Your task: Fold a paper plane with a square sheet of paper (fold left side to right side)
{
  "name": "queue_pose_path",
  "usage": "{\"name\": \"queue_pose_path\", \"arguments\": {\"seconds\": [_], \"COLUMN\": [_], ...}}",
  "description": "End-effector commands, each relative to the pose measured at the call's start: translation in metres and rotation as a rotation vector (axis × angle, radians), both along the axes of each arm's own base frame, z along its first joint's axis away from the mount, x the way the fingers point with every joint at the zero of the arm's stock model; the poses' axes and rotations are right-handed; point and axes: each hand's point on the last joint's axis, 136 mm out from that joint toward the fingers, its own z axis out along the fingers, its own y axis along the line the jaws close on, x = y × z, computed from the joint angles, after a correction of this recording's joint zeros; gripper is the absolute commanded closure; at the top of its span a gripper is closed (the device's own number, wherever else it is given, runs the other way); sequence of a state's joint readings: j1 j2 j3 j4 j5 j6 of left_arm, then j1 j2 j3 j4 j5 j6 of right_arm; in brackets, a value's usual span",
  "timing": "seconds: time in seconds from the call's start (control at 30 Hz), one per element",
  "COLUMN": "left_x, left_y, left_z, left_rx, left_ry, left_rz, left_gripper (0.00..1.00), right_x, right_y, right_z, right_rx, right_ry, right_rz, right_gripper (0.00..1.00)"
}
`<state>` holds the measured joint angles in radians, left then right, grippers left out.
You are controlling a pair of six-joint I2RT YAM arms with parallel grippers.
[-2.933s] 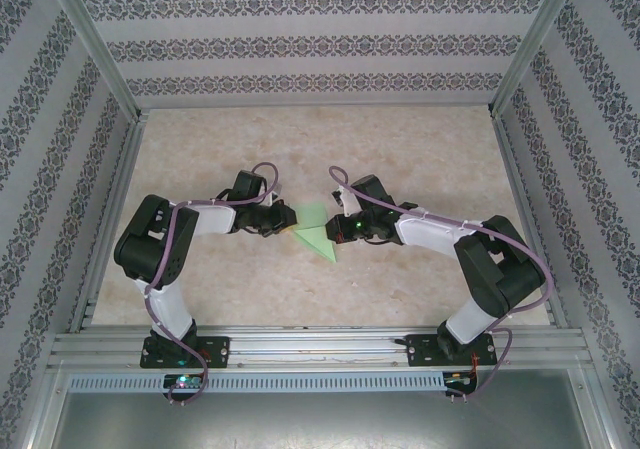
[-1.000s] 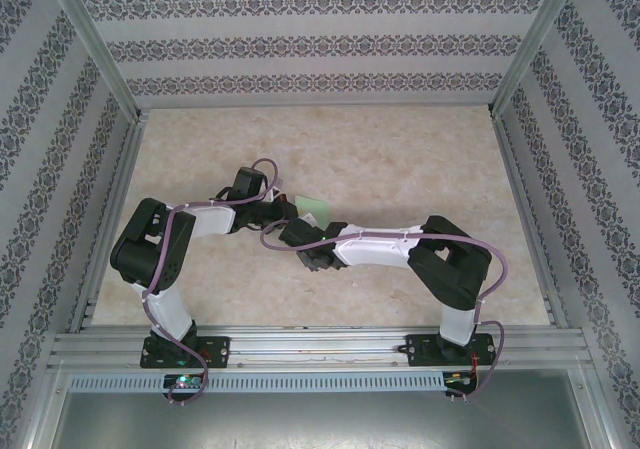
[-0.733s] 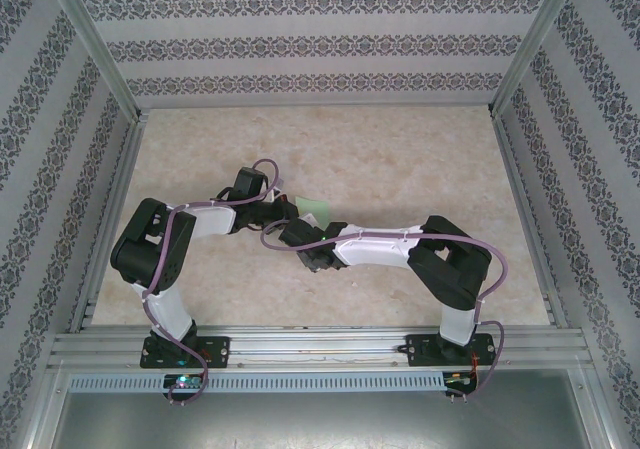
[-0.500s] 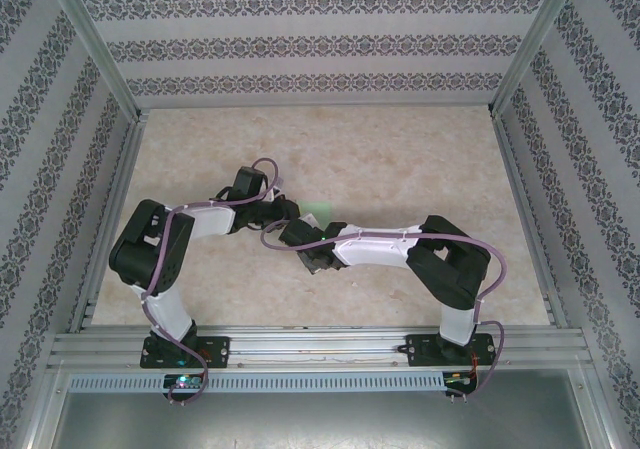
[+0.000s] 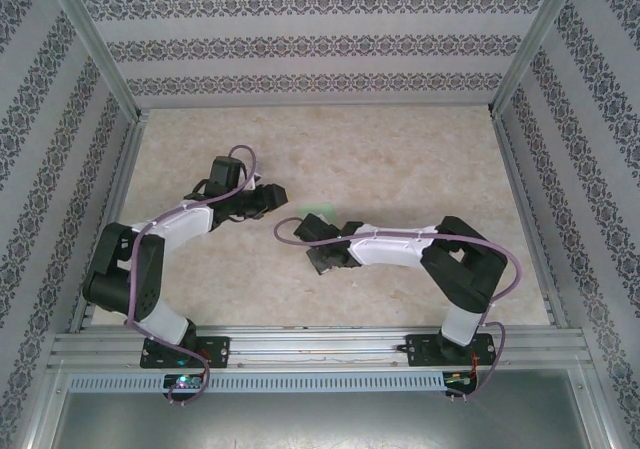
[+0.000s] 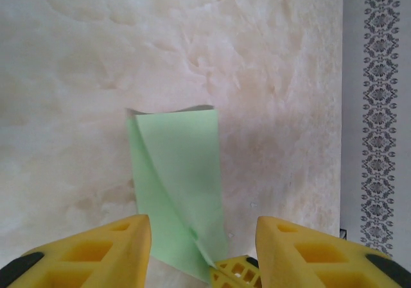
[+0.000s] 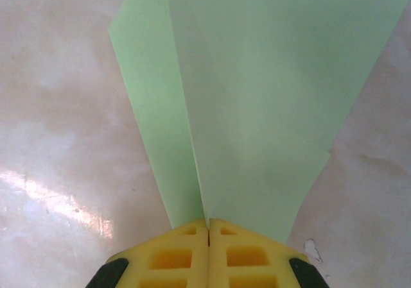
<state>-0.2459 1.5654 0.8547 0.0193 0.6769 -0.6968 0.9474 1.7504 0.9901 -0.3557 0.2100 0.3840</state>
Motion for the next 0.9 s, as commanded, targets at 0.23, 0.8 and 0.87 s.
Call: {"name": "queue_pose_path", "arguments": {"seconds": [0.23, 0.8, 0.87], "left_x": [-0.025, -0.048, -0.049], "left_y": [0.009, -0.031, -0.039], "left_z": [-0.018, -0.043, -0.046], "left_rx": [-0.005, -0.02, -0.021], "left_ry": [0.072, 0.153, 0.157], "left_rz": [-0.034, -0.123, -0.131], "left_gripper": [0.53, 0.53, 0.52], "right_x": [-0.011, -0.013, -0.013], "right_y": [0.013, 0.001, 0.0], "right_z": [0.012, 0.024, 0.022], "right_rx": [0.352, 0.723, 0.738], "right_ry": [0.18, 0.322, 0.34], "right_rz": [0.068, 0.051, 0.046], "right_gripper": [1.0, 1.0, 1.0]}}
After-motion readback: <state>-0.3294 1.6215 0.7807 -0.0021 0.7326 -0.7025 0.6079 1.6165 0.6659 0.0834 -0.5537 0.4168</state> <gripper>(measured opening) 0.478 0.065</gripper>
